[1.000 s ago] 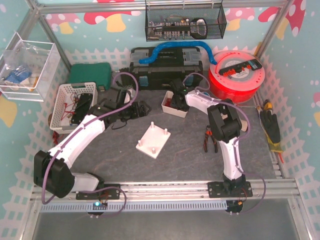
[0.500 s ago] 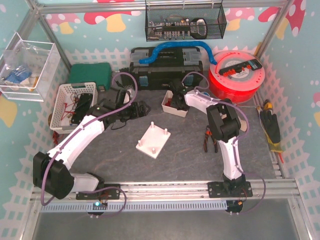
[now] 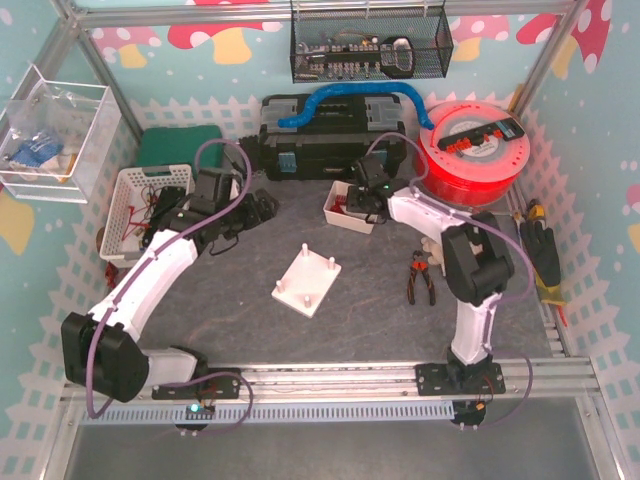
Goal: Install the large spring
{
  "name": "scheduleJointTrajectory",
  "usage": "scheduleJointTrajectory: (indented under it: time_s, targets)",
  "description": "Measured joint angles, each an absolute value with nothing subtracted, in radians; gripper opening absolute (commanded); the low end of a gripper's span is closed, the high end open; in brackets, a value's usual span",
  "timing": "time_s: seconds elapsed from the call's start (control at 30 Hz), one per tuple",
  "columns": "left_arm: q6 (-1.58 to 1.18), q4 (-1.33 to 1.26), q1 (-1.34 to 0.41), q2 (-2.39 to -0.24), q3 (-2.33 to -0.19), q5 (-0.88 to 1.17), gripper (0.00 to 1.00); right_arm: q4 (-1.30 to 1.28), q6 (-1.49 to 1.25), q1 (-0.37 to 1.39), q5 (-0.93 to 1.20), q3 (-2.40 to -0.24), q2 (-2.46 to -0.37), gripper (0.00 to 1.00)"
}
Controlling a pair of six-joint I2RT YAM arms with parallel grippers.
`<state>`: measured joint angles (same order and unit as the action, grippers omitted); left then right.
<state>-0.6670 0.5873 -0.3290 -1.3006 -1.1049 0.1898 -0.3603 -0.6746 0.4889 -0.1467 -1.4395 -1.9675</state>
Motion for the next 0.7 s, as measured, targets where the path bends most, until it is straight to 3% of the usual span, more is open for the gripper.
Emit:
scheduleJointTrajectory:
  time_s: [0.2, 0.5, 0.7]
  targets:
    - [-0.677, 0.585, -0.315, -1.306, -1.105, 0.208, 0.93, -0.228, -0.535, 0.489, -0.07, -1.317, -1.779, 0.06]
    - [-0.685, 0.537, -0.335, -1.338, -1.11, 0.33, 0.63, 0.047, -0.301, 0.52, 0.094, -1.01, -1.506, 0.01]
    - [-0.685, 0.507, -0.383, -1.38, -1.181, 0.393, 0.65, 0.196, -0.191, 0.545, 0.171, -0.9, -1.422, 0.0]
